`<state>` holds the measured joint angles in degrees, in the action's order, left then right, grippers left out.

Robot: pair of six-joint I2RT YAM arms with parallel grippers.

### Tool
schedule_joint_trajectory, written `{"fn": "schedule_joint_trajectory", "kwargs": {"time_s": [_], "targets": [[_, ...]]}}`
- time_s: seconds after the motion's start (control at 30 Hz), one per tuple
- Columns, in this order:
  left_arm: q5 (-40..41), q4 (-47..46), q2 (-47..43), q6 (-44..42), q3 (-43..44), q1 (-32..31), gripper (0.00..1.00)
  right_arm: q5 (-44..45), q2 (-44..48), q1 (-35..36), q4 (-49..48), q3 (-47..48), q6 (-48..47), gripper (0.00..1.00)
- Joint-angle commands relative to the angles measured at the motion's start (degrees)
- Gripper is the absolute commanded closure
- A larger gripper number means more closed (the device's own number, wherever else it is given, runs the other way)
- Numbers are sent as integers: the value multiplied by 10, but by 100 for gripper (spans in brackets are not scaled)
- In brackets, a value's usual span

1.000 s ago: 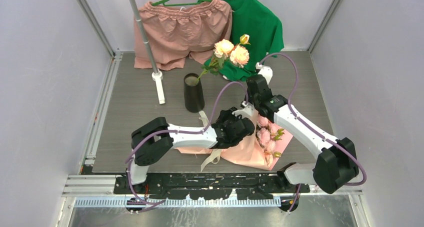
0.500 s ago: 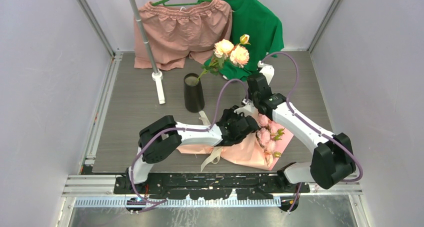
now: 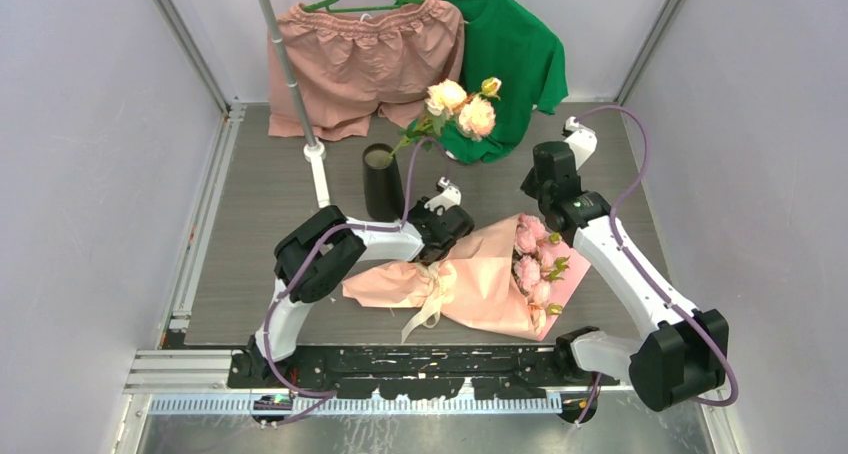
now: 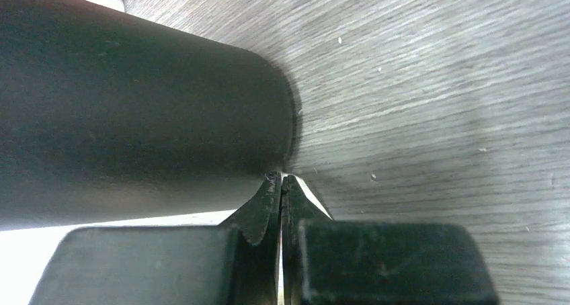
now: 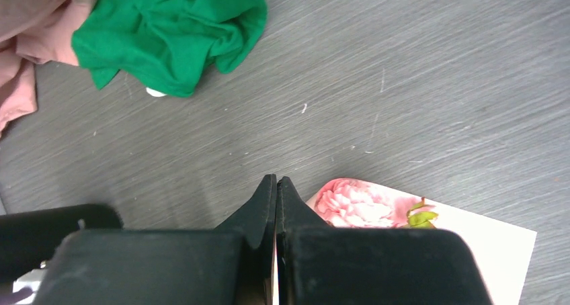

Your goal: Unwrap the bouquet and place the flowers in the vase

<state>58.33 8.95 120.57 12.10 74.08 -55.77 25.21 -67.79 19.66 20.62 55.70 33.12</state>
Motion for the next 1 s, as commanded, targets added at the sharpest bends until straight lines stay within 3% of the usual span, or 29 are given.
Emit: {"fn": "schedule_joint_trajectory", "kwargs": {"time_s": [0.0, 0.4, 0.97], "targets": [[5, 4, -4, 13, 10, -13, 100, -17, 9, -16, 6, 3, 20, 99], [-5, -8, 12, -4, 29, -6, 100, -46, 9, -16, -8, -7, 18, 99], [-35, -34, 31, -17, 30, 63, 100, -55, 7, -17, -9, -14, 17, 100]]}}
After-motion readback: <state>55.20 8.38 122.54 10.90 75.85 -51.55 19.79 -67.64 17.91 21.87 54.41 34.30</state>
